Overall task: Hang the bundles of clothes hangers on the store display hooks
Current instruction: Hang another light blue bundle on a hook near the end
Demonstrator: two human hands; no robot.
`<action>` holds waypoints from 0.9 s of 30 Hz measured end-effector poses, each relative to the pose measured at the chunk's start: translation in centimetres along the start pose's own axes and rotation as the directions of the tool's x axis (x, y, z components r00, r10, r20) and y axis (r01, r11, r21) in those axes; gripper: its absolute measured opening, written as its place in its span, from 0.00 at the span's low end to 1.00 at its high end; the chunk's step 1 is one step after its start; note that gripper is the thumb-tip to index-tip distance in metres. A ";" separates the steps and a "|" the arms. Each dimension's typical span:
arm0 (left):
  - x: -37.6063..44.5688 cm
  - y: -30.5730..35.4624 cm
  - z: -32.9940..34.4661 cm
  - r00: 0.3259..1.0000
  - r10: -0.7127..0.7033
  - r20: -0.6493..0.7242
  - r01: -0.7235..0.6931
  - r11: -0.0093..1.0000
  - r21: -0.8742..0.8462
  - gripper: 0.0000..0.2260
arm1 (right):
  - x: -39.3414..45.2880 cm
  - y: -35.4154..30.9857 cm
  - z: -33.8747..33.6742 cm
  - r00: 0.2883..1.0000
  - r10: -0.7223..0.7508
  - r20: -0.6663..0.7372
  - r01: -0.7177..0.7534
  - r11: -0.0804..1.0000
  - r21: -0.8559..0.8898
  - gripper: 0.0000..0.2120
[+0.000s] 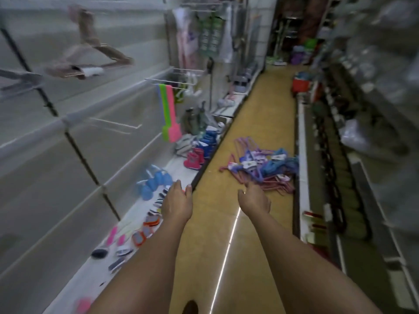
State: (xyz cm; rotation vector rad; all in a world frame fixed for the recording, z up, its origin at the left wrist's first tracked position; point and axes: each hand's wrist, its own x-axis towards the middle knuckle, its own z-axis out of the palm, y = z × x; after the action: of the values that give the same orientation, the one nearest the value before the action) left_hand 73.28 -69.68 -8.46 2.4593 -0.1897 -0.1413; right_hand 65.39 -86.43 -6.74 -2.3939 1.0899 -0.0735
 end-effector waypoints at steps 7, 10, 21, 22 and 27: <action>8.6 5.7 4.6 0.980 0.161 0.116 -0.163 0.987 0.012 0.23 | 7.8 1.6 -1.6 0.979 0.190 -0.071 -0.186 0.980 0.067 0.17; 12.7 7.2 6.0 0.963 0.212 0.165 -0.217 0.976 0.013 0.22 | 11.2 1.2 -1.5 0.963 0.259 -0.074 -0.253 0.964 0.079 0.17; 22.4 12.0 12.9 0.909 0.227 0.349 -0.261 0.964 0.052 0.24 | 21.0 2.2 0.0 0.916 0.398 -0.045 -0.388 0.910 0.145 0.20; 23.2 12.7 13.8 0.905 0.233 0.357 -0.267 0.962 0.051 0.24 | 22.1 2.6 0.0 0.910 0.413 -0.040 -0.403 0.903 0.150 0.21; 27.6 16.3 18.9 0.888 0.242 0.391 -0.287 0.956 0.059 0.25 | 28.7 4.9 -0.3 0.892 0.451 -0.033 -0.439 0.882 0.169 0.23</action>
State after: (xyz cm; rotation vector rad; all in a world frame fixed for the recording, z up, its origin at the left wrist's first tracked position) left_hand 95.95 -98.56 -14.45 2.4671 -0.7192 -0.5026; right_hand 81.35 -109.88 -13.24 -1.9605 1.5814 -0.0824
